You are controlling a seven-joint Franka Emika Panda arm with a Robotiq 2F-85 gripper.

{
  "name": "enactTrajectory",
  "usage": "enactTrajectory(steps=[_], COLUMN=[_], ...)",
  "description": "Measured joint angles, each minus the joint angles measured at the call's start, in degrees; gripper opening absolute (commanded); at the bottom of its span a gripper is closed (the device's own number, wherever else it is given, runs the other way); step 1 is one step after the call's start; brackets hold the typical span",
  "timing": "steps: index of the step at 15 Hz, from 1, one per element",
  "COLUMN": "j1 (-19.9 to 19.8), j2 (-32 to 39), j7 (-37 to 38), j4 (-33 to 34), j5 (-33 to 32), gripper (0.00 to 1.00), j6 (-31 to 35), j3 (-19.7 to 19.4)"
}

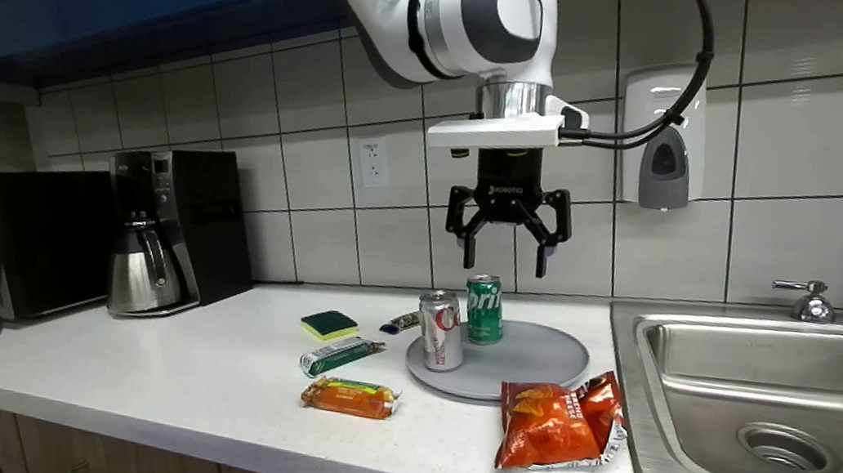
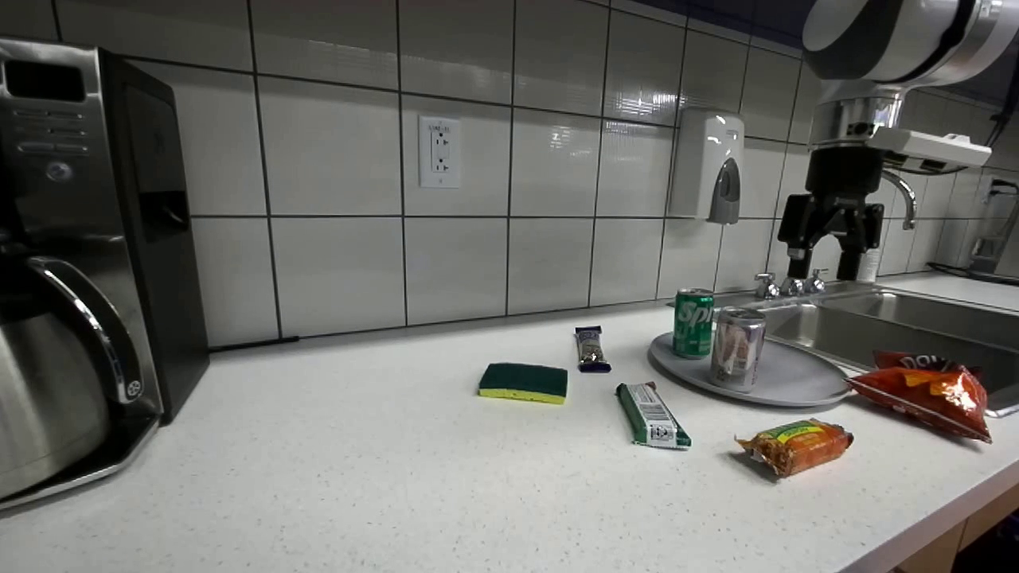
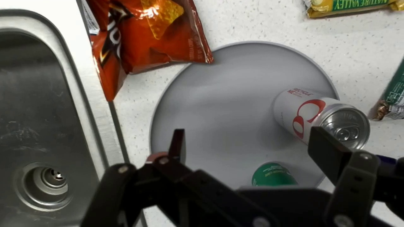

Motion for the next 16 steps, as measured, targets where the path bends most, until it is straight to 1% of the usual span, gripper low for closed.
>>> enactTrajectory(steps=[9, 16], j1=[1.95, 2.85], j2=[4.10, 4.65], j7=[0.00, -0.04], j4=[3.06, 3.79], j5=[1.47, 1.48], gripper=[1.00, 1.00], j6=[-0.43, -1.42], j3=[4.02, 5.92])
